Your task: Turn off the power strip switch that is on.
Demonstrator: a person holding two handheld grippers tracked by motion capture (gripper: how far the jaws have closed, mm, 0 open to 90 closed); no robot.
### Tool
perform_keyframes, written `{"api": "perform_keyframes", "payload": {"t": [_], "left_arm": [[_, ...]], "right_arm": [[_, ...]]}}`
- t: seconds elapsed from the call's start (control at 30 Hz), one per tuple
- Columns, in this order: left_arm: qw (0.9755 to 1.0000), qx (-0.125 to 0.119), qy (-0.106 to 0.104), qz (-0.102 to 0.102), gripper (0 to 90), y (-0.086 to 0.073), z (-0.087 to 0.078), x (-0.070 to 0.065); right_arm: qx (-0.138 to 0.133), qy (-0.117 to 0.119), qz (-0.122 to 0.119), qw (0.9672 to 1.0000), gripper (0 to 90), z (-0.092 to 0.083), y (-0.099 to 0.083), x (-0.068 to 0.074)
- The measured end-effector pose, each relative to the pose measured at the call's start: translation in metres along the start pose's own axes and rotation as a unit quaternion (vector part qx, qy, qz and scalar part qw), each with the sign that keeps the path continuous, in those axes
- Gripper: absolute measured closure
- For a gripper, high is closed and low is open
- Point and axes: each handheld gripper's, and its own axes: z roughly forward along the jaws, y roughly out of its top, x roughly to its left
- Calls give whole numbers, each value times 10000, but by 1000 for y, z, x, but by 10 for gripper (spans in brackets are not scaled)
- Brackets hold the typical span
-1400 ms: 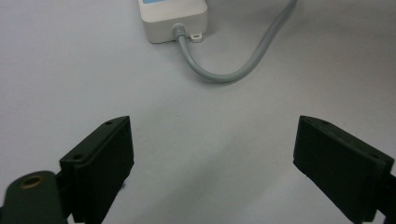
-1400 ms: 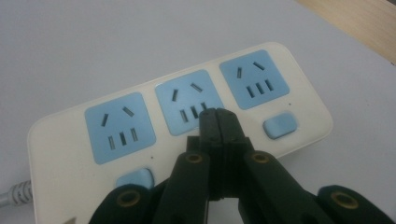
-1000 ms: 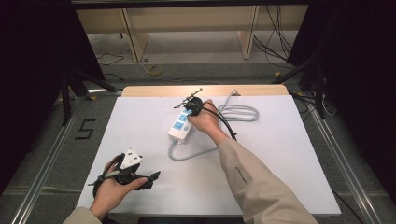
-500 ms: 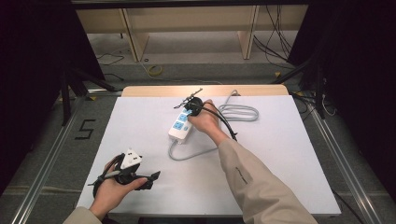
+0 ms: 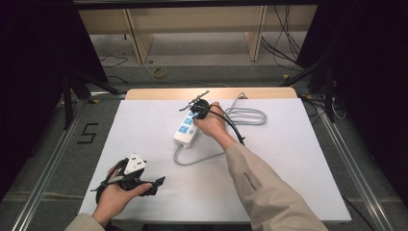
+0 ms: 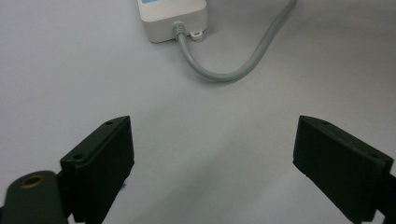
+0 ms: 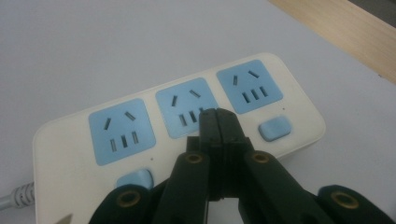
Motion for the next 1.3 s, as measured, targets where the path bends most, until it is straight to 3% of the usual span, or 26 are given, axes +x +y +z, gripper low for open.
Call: {"api": "perform_keyframes", "payload": {"t": [0.37,0.7,1.3], "left_arm": [[10000,1,10,-8,120,0,0,0],[10000,4,23,-3,121,0,0,0],[10000,1,36,-26,121,0,0,-1]], "right_arm": [[-106,-21,38,9999,900,-10,-3,-5],[-242,185,82,9995,769,-20,-7,-10],[-402,264,139,9987,586,-47,-27,-20]]}}
